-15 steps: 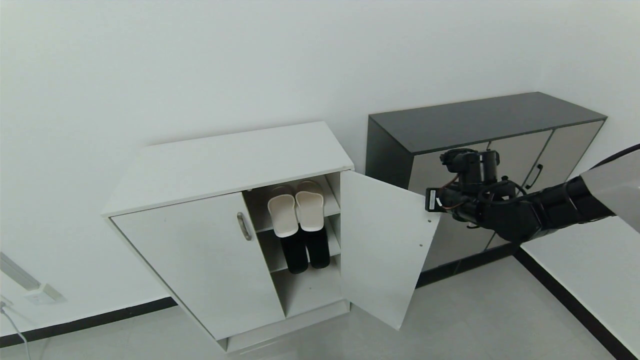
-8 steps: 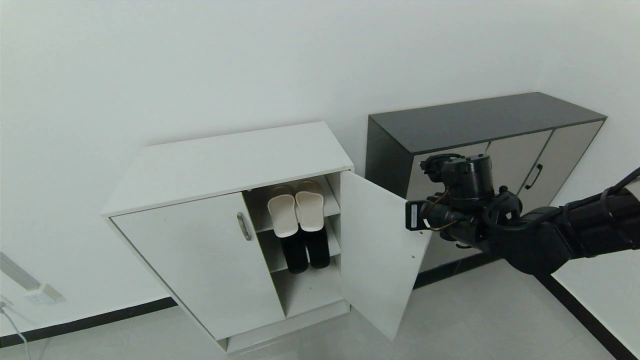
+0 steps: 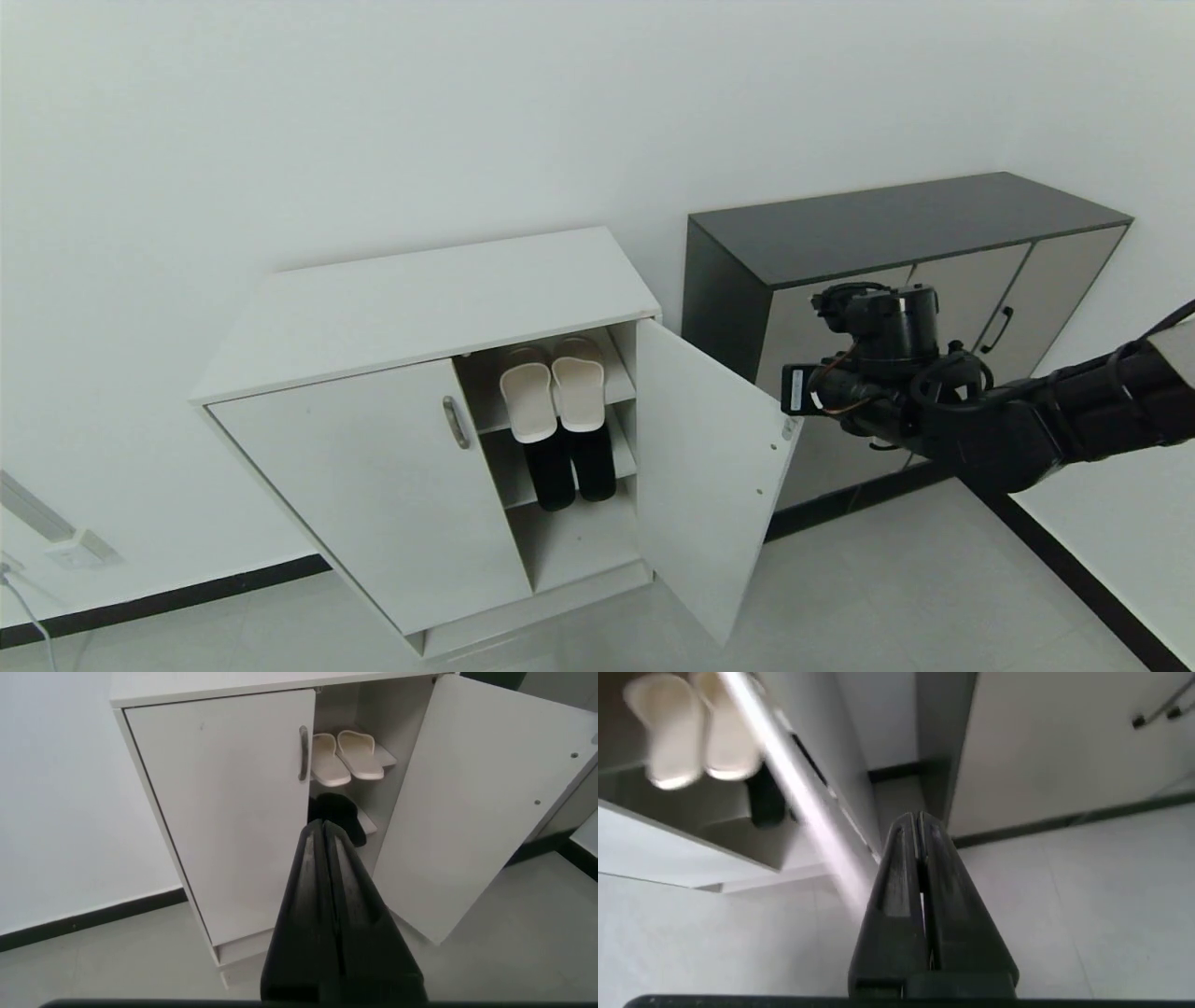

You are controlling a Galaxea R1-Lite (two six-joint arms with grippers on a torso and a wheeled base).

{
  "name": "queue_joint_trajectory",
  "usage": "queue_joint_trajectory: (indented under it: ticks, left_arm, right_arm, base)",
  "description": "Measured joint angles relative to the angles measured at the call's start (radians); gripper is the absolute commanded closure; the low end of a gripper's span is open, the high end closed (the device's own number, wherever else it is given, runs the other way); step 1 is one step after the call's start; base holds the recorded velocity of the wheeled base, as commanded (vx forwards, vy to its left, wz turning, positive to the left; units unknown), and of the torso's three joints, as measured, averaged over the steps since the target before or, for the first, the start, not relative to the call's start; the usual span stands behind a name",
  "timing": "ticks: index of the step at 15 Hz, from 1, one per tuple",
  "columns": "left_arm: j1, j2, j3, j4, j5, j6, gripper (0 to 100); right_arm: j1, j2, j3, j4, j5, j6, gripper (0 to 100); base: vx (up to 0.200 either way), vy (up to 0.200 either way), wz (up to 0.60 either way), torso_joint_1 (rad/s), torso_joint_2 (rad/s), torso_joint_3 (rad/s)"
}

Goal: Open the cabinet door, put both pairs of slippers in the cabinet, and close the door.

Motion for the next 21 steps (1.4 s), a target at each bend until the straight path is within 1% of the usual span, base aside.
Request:
queue_joint_trajectory:
  ticks: [5,7,10,15,17,19,21]
  left_arm:
    - [0.000,0.000,0.000,0.000,0.000,0.000,100]
    - [0.000,0.000,0.000,0.000,0.000,0.000,100]
    - [0.000,0.000,0.000,0.000,0.000,-0.001,100]
    - [0.000,0.000,0.000,0.000,0.000,0.000,100]
    - [0.000,0.000,0.000,0.000,0.000,0.000,100]
    - [0.000,0.000,0.000,0.000,0.000,0.000,100]
    - [0.000,0.000,0.000,0.000,0.000,0.000,100]
  right_arm:
    - [0.014,0.029,0.009,0.000,0.001,0.000,100]
    - [0.039,0.027,0.026,-0.003,0.001,0.002,100]
    - [0.100,0.013,0.065,-0.011,-0.002,0.005,100]
    - [0.199,-0.034,0.141,-0.082,0.006,0.005,100]
    - [0.208,-0.047,0.161,-0.118,0.032,-0.008,100]
    - [0.212,-0.053,0.189,-0.173,0.036,-0.053,100]
    - [0.213,-0.055,0.204,-0.193,0.038,-0.060,100]
  base:
    - [0.000,0.000,0.00,0.000,0.00,0.000]
    - [0.000,0.000,0.00,0.000,0.00,0.000]
    - [0.000,0.000,0.00,0.000,0.00,0.000]
    - [0.000,0.000,0.00,0.000,0.00,0.000]
    - [0.000,0.000,0.00,0.000,0.00,0.000]
    - [0.000,0.000,0.00,0.000,0.00,0.000]
    - [0.000,0.000,0.00,0.000,0.00,0.000]
